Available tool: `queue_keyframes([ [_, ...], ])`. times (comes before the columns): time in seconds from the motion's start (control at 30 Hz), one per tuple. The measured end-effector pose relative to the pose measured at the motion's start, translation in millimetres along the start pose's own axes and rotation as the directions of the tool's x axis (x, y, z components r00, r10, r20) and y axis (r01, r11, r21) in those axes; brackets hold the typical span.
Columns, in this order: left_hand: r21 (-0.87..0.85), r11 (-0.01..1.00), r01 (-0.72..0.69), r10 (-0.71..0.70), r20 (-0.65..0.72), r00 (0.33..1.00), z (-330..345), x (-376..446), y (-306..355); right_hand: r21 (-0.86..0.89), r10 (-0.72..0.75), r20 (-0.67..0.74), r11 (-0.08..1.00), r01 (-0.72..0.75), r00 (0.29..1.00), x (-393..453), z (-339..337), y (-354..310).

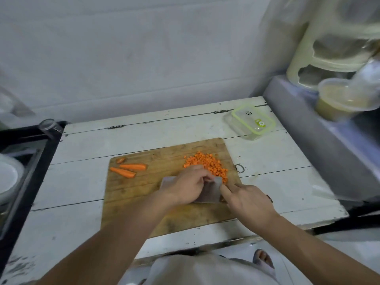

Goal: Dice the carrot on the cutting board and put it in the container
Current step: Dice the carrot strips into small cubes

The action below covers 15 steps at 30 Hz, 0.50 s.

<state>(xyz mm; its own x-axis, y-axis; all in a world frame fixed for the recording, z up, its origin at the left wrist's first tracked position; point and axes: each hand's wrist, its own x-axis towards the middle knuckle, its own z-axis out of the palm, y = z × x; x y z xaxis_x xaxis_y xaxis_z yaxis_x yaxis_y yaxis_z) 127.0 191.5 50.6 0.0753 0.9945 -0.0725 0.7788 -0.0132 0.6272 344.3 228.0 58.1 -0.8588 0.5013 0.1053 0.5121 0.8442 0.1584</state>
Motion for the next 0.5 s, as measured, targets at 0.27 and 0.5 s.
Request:
queue_keyframes([
  [0.27,-0.078,0.940,0.332,-0.341,-0.247,0.907,-42.6,10.7,-46.5,0.083,0.033,0.104,0.996,-0.042,0.994,-14.6,0.4,4.6],
  [0.5,-0.136,0.873,0.469,-0.487,-0.162,0.858,-59.2,-3.1,-76.1,0.462,0.501,0.310,0.663,-0.588,0.808,-11.4,-7.9,16.9],
])
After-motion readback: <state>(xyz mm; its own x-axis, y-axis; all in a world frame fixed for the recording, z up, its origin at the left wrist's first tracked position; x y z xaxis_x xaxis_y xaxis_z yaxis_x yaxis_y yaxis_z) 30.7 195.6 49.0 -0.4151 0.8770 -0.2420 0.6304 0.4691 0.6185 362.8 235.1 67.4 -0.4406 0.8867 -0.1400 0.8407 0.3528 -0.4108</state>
